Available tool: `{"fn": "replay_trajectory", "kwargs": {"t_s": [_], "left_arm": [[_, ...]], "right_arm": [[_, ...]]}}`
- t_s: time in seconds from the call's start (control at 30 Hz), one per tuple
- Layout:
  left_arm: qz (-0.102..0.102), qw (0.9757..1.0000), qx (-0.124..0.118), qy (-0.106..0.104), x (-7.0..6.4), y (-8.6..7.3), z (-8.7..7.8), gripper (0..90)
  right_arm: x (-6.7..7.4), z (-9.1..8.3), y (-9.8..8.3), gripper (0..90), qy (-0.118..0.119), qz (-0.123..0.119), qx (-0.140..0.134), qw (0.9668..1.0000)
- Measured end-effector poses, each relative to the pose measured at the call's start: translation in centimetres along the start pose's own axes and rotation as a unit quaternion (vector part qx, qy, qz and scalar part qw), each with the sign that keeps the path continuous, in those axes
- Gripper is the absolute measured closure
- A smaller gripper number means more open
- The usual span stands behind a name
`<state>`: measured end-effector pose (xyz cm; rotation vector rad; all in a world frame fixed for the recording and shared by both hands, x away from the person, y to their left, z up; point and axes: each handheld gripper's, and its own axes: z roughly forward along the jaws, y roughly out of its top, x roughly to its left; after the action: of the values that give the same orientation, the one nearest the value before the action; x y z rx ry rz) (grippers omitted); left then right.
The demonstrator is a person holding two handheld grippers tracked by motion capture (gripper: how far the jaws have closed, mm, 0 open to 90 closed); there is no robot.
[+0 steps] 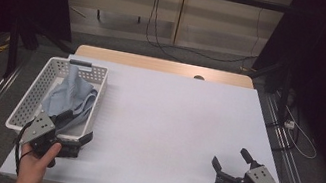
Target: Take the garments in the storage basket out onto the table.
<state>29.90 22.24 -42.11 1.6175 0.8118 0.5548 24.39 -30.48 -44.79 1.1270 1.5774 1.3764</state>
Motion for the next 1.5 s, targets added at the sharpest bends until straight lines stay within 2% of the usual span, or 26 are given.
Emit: {"fn": "replay_trajectory", "kwargs": {"t_s": [0.33, 0.73, 1.07, 1.1, 1.27, 1.5], "left_arm": [[0.010, 0.9999, 0.001, -0.004, -0.1, 0.5, 0.1, 1.8], [0.004, 1.0000, -0.006, -0.006, 0.1, 1.5, 0.2, 1.8], [0.000, 1.0000, 0.001, -0.001, 0.8, 2.2, 0.3, 1.8], [0.005, 1.0000, 0.004, -0.002, 0.9, 2.3, 0.3, 1.8], [0.001, 0.9999, 0.008, -0.007, 1.1, 3.1, 0.7, 1.9], [0.010, 0.9999, 0.010, -0.008, 1.5, 4.5, 1.0, 1.8]], "right_arm": [[0.0, -0.1, 0.1, 0.6, 0.001, -0.001, -0.001, 1.0000], [0.1, -0.2, 0.1, 1.0, 0.006, -0.006, 0.000, 1.0000], [0.6, -0.3, 0.2, 1.1, 0.016, -0.012, 0.000, 0.9998], [0.6, -0.3, 0.2, 1.1, 0.017, -0.011, 0.000, 0.9998], [0.6, -0.3, 0.2, 1.1, 0.018, -0.010, -0.001, 0.9998], [0.5, -0.4, 0.2, 1.1, 0.018, -0.009, -0.002, 0.9998]]}}
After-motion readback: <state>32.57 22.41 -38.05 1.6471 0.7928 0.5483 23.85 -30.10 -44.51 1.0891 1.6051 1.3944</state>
